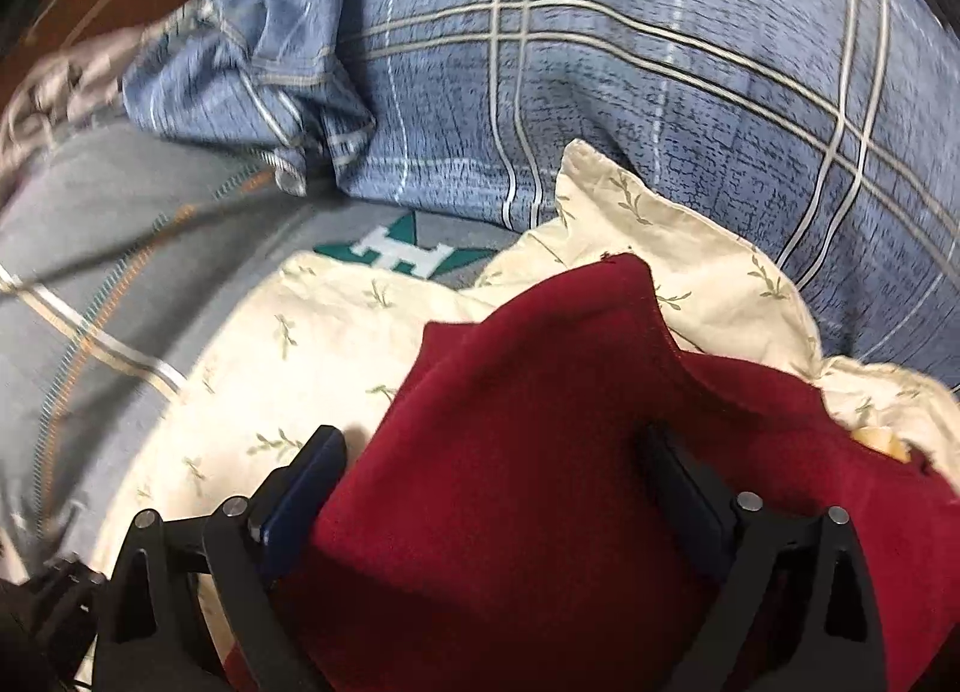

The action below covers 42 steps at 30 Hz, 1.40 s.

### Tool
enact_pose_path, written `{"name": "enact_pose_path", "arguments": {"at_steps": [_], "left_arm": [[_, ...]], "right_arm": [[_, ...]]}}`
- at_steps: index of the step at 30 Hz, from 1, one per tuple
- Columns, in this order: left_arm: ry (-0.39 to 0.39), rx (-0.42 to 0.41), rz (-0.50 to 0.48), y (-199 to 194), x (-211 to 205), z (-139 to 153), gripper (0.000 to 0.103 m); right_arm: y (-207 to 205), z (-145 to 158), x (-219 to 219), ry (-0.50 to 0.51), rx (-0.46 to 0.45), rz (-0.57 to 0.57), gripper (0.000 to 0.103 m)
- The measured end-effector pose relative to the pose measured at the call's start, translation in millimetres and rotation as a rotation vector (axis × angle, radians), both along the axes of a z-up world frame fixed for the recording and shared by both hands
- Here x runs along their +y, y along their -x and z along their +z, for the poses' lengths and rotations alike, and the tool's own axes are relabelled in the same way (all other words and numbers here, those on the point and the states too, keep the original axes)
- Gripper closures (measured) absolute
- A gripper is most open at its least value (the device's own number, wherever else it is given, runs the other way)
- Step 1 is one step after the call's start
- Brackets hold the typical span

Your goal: Fold small clothes

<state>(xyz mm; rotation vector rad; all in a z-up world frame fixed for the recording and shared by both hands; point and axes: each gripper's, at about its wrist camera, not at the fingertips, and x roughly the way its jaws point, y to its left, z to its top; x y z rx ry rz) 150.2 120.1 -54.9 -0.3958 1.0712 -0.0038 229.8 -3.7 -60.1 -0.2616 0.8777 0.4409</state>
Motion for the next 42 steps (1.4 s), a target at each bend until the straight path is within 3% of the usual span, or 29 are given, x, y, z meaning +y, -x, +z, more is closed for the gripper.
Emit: {"name": "enact_pose_path", "arguments": {"at_steps": [4,7,12,15,20,23,24,25,26,28,31,33,34,37,40,42], "left_arm": [[-0.006,0.000,0.000,-1,-1,0,0.020],[-0.008,-0.002,0.001,-1,-2,-1,0.019],[-0.007,-0.004,-0.002,-2,-3,-1,0.019],[0.011,-0.010,0.000,-3,-3,-2,0.019],[0.079,-0.034,0.010,-5,0,-3,0.019],[0.107,-0.063,-0.028,-6,-5,-2,0.026],[0.115,-0.071,-0.057,-7,-9,-2,0.038],[0.125,-0.072,-0.084,-6,-11,-2,0.058],[0.154,-0.060,-0.125,-8,-15,-3,0.067],[0.157,-0.058,-0.143,-9,-17,-5,0.068],[0.166,-0.059,-0.148,-8,-14,-4,0.074],[0.184,-0.078,-0.147,-4,-11,1,0.080],[0.186,-0.092,-0.154,-2,-10,5,0.080],[0.186,-0.139,-0.182,6,-12,16,0.081],[0.196,-0.162,-0.198,10,-12,21,0.081],[0.201,-0.171,-0.205,12,-10,22,0.081]], "right_arm": [[1,1,-6,-0.026,-0.003,-0.012,0.012],[4,5,-12,-0.036,-0.001,-0.025,0.021],[18,16,-19,-0.030,-0.016,0.025,0.053],[16,27,-36,-0.128,0.025,0.018,0.071],[4,32,-68,-0.316,0.122,-0.014,0.079],[2,30,-71,-0.350,0.144,-0.021,0.079],[2,30,-71,-0.355,0.148,-0.022,0.079],[1,31,-72,-0.359,0.153,-0.024,0.079],[0,31,-71,-0.365,0.159,-0.026,0.078],[-1,31,-75,-0.385,0.174,-0.027,0.076],[-2,33,-84,-0.457,0.206,-0.022,0.066],[-1,38,-92,-0.513,0.218,-0.025,0.046],[0,42,-94,-0.521,0.220,-0.028,0.042],[3,51,-85,-0.482,0.207,-0.007,0.038],[2,57,-65,-0.391,0.212,0.023,0.026],[-2,55,-52,-0.324,0.239,0.026,0.024]]}}
